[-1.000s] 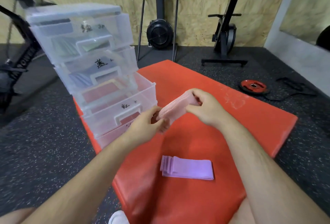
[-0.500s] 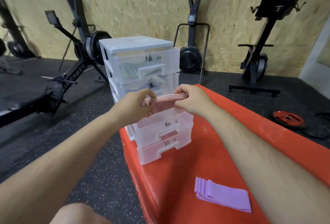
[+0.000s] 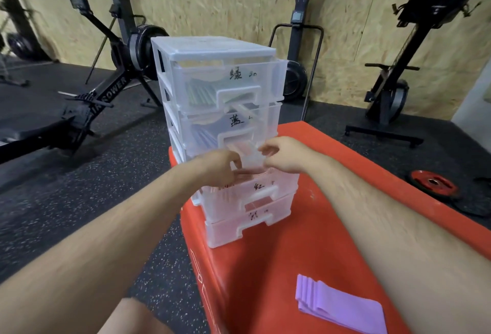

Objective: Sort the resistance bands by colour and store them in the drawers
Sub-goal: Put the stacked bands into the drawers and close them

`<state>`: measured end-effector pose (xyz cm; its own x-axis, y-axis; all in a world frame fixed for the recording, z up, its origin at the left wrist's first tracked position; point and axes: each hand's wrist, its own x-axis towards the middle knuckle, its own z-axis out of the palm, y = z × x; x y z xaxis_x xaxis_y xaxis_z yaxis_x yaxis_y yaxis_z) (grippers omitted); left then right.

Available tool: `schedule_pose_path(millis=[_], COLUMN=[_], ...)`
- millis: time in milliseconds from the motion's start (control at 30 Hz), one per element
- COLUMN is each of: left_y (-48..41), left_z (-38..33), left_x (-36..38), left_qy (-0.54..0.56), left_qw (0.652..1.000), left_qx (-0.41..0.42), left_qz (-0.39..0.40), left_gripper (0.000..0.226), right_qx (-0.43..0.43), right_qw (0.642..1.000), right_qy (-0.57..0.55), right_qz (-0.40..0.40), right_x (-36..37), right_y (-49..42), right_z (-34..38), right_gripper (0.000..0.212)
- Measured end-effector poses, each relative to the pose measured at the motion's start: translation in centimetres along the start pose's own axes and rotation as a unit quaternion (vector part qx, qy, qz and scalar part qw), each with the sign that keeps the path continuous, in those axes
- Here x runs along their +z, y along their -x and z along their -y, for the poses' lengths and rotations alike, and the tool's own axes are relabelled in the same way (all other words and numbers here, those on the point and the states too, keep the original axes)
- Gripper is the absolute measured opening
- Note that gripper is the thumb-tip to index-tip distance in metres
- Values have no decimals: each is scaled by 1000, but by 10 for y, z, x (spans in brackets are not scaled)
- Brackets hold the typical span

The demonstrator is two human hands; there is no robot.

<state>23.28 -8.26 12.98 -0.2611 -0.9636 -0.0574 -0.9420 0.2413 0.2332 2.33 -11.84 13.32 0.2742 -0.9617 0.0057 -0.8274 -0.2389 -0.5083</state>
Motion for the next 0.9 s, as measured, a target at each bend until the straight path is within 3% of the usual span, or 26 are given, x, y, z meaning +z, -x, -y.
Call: schedule_pose_path(millis=[67,167,233,400,533,733,900], left_y=[16,53,76,99,92,62,42], left_z=[0,-1,-4,-9,-4,9,9], left_x=[3,26,51,82,91,91,79], left_qy=[63,31,-20,-141,-192,-156,-91], left_qw=[996,949,928,894,899,952,969], left_qx=[3,128,171,149,144,59,28], left_qz=[-70,-286,-330,-399,-365,-256,-227], left_gripper=[37,17,16,25,39,60,65], right_qx=[-70,-143,-150,-133,-101,-71,-80], right_qw=[991,944,931,940,951,978,983], right_qy=[-12,-1,5,16,32,81,99], right_qz=[-116,-299,-332,-315,-292,-179,-130], right_x=[11,44,70,110,110,101,93], right_y=[18,59,80,90,80,55,43], right_z=[-3,-12,-19,-24,-17,-3,9], right_gripper=[37,25,21,23,28,59,62])
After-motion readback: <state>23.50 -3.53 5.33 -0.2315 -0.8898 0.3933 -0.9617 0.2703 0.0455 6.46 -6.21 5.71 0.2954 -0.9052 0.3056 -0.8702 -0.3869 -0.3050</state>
